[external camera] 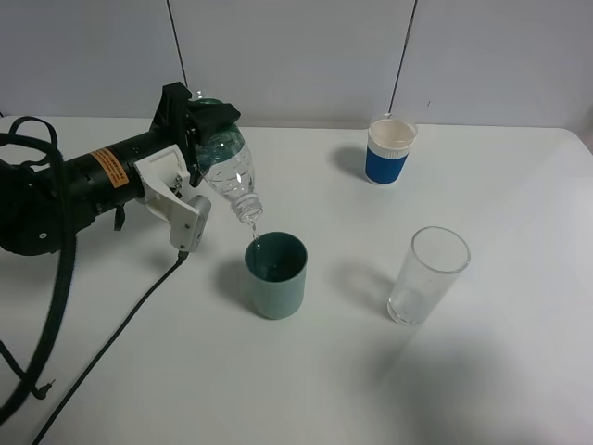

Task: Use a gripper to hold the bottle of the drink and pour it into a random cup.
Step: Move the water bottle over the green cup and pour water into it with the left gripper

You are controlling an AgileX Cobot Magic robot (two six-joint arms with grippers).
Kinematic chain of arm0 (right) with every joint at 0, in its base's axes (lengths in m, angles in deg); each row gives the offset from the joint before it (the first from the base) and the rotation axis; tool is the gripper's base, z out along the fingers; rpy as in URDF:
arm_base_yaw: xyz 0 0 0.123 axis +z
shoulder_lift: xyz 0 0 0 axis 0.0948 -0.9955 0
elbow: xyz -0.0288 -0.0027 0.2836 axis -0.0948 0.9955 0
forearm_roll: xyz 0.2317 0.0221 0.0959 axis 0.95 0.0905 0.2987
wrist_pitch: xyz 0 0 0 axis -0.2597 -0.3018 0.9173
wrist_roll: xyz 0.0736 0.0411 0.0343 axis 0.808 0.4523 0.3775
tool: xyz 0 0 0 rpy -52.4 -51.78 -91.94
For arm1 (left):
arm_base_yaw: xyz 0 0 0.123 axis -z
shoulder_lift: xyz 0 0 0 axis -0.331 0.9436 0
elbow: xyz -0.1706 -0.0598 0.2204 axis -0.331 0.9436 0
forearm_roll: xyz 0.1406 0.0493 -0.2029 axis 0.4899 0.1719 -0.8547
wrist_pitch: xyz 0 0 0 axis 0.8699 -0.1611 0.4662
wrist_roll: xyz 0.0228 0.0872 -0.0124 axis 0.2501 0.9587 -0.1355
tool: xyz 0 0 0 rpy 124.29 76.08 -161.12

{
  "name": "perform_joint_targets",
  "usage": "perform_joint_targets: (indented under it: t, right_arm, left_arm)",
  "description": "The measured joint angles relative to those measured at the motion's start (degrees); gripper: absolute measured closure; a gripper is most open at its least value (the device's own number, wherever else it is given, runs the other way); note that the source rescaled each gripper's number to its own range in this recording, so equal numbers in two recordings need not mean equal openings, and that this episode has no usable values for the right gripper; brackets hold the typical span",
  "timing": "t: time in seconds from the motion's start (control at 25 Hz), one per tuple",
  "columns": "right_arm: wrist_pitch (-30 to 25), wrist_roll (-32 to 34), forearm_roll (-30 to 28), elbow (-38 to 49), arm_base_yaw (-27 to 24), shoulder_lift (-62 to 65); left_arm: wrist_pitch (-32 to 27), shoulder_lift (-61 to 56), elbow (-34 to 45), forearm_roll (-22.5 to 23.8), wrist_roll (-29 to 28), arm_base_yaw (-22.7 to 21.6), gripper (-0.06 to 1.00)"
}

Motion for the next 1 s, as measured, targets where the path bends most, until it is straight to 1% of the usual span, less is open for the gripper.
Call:
perform_joint_targets:
  t: [0.16, 0.68, 0.92, 1.0]
  right_arm:
    - [0.00, 0.00, 0.00, 0.00, 0.00, 0.00]
    - [0.00, 0.00, 0.00, 0.00, 0.00, 0.00]
    - [0.00, 0.00, 0.00, 0.00, 0.00, 0.00]
    - [0.00, 0.00, 0.00, 0.00, 0.00, 0.00]
  left_arm:
    - [-0.05, -0.71, 0.11, -0.24, 0.01, 0.14, 0.88]
    - [0.46, -2.01, 1.45, -2.51, 0.01, 3.27, 0.88]
    - [0.46, -2.01, 1.45, -2.81, 0.29, 3.35, 0.88]
    - [0.46, -2.01, 1.45, -2.96, 1.28, 3.35, 0.88]
